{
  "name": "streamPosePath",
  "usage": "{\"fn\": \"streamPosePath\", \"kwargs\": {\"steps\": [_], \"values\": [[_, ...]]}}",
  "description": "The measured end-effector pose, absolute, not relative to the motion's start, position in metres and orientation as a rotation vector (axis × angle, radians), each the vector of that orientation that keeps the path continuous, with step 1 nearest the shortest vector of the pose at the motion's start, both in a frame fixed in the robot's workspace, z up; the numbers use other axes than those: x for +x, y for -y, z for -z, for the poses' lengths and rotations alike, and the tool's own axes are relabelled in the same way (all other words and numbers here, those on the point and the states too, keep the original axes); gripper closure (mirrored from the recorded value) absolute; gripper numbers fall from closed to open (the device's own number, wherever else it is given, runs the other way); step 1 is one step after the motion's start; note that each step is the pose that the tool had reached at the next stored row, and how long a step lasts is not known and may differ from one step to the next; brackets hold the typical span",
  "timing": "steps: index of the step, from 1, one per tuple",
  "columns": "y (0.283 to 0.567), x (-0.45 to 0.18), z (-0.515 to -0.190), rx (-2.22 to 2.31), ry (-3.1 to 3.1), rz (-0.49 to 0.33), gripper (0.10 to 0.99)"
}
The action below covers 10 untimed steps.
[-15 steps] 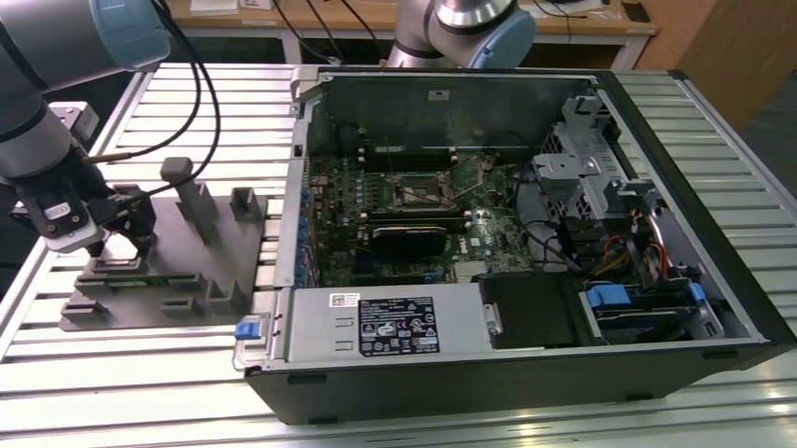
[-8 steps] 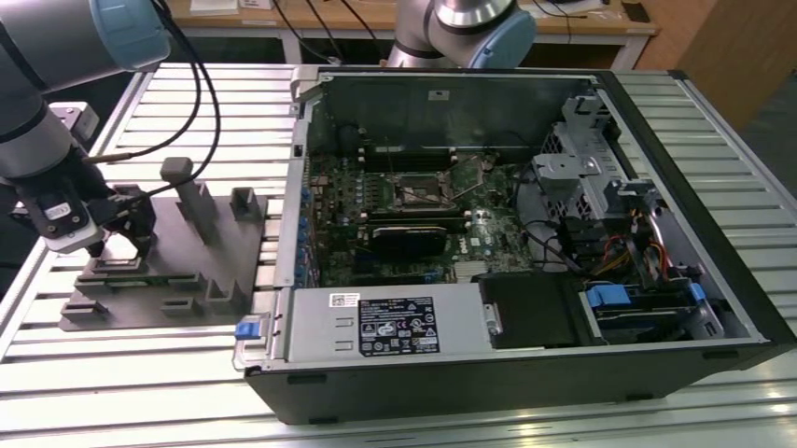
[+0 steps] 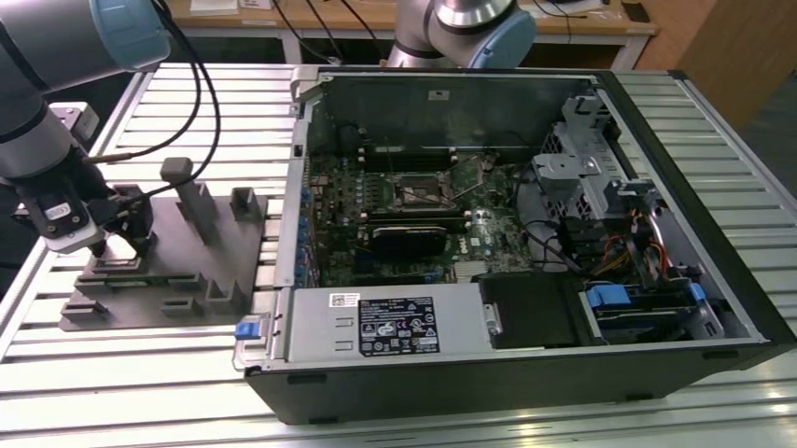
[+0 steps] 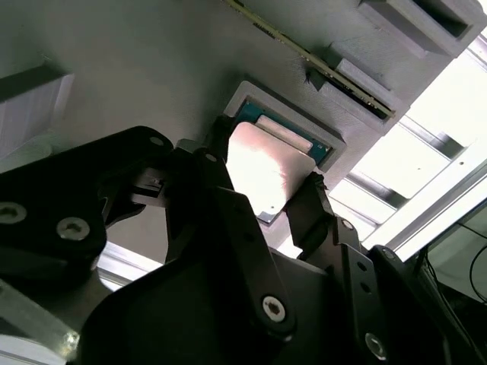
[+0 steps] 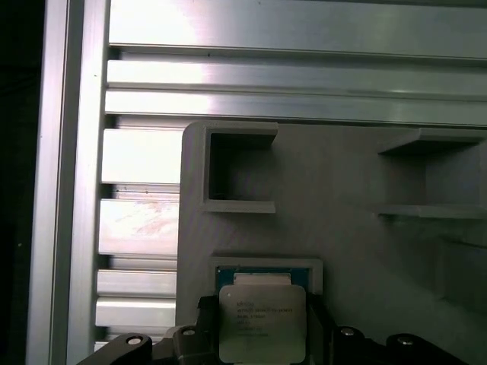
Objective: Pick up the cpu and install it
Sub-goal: 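Pick up the cpu and move it towards the insertion slot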
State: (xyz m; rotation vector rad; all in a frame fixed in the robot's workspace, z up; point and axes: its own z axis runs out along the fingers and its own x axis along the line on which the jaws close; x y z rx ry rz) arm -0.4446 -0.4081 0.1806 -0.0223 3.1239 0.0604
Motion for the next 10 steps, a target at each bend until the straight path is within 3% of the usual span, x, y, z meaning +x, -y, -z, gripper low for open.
{"fn": "streamPosePath", "kwargs": {"steps": [10], "values": [[0.4081, -0.4445, -0.1813, -0.022, -3.123, -0.061, 0.541]]}}
